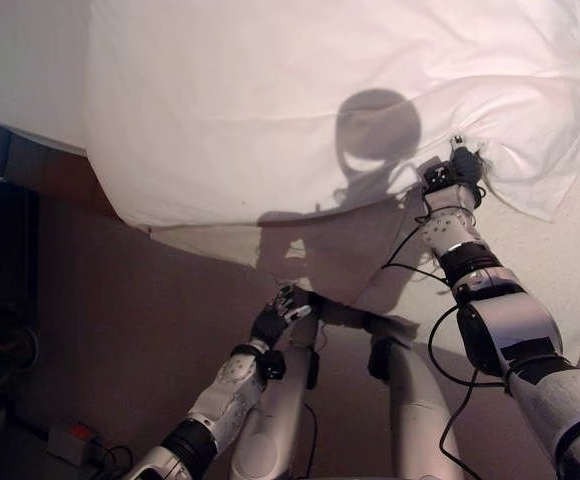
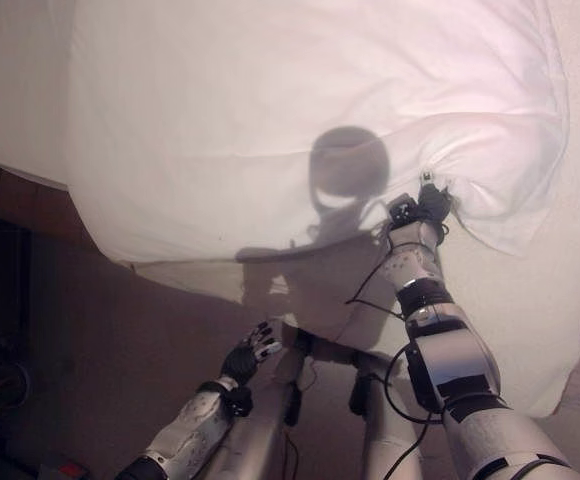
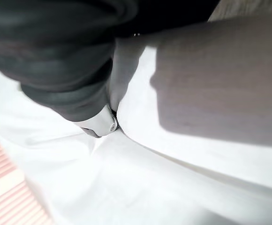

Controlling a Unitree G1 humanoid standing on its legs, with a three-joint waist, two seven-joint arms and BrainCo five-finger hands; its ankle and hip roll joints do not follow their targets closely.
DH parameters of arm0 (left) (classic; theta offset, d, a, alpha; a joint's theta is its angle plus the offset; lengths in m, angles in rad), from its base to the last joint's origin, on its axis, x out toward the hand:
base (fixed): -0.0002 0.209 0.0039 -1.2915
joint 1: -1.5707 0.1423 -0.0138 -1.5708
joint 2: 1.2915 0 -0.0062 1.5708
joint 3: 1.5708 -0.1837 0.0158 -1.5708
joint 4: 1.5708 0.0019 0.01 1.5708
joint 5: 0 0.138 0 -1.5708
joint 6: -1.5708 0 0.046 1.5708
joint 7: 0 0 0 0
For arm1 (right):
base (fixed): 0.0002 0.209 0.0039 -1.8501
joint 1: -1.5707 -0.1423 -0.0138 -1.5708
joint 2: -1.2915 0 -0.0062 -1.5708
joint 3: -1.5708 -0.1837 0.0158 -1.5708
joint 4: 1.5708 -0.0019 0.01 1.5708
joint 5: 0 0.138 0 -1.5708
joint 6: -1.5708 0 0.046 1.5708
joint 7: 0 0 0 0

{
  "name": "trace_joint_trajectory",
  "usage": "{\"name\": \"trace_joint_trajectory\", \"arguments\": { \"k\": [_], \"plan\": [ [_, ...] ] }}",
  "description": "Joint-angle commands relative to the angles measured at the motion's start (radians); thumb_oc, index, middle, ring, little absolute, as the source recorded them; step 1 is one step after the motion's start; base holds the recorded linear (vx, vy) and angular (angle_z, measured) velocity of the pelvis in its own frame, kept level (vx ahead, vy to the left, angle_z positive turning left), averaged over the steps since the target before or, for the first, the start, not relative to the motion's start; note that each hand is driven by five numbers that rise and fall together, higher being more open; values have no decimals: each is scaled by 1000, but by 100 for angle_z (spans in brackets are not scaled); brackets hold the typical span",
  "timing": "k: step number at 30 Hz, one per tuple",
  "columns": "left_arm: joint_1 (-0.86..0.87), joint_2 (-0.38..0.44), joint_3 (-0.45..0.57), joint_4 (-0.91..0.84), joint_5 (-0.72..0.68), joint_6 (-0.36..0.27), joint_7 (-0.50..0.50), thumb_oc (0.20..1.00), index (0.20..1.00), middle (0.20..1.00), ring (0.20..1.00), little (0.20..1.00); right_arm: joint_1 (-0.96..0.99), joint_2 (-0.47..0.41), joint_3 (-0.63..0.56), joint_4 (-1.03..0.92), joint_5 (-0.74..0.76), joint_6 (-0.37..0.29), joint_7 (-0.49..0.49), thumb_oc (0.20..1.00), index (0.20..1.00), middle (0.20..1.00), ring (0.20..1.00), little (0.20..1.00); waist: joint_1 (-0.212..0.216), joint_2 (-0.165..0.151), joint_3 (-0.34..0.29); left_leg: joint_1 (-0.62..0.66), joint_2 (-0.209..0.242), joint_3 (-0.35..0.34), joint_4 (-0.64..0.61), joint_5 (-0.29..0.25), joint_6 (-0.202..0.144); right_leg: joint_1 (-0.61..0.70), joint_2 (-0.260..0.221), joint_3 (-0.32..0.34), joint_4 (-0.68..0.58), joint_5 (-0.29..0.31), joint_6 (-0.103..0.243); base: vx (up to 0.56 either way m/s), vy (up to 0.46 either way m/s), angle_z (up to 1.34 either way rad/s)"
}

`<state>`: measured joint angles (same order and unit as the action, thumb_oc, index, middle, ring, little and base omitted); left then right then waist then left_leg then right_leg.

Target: Make the bed

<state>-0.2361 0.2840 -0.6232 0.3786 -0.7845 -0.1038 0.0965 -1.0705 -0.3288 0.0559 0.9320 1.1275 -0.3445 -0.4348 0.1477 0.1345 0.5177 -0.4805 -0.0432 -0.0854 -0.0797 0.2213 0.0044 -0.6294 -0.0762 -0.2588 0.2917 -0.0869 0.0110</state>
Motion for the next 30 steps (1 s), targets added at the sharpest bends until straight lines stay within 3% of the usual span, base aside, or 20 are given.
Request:
{"name": "trace_joint_trajectory", "arguments": {
  "k": [1,9,14,19,22,30],
  "plan": [
    [-8,10,-64,-92,-107,8,-56,1000,1000,1000,1000,1000,-58,-73,46,-128,-65,-65,20,200,200,200,200,200,-46,-20,2,70,-32,31,70,-147,-20,184,-67,76,-144,112,112,-58,43,-7],
    [-130,-12,-187,-186,-394,46,-62,1000,1000,1000,1000,1000,-47,-37,109,-237,-69,-58,29,200,200,200,200,200,-97,-57,2,96,-31,65,94,-165,-10,205,-56,118,-164,133,116,-40,34,-12],
    [-185,-77,-191,-104,-538,45,-32,1000,1000,1000,1000,1000,-36,3,150,-297,-61,-55,35,200,200,200,200,200,-123,-84,2,110,-26,89,100,-168,-7,210,-48,144,-173,147,117,-32,13,-23],
    [-278,-172,-75,3,-613,-17,20,1000,1000,1000,1000,1000,16,43,174,-404,-84,-72,26,200,200,200,200,200,-145,-113,2,123,-22,103,92,-163,-9,218,-43,153,-185,160,117,-21,-24,-13],
    [-387,-237,62,93,-641,-91,78,1000,1000,1000,1000,1000,74,66,175,-467,-94,-82,24,200,200,200,200,200,-158,-136,2,129,-17,111,89,-159,-16,221,-35,156,-190,166,116,-7,-34,-4],
    [-538,-268,253,149,-646,-226,159,1000,1000,1000,1000,1000,155,91,156,-507,-114,-97,10,200,200,200,200,200,-165,-161,2,116,-7,122,94,-158,-24,208,-29,151,-197,175,117,1,-26,-5]
  ]
}}
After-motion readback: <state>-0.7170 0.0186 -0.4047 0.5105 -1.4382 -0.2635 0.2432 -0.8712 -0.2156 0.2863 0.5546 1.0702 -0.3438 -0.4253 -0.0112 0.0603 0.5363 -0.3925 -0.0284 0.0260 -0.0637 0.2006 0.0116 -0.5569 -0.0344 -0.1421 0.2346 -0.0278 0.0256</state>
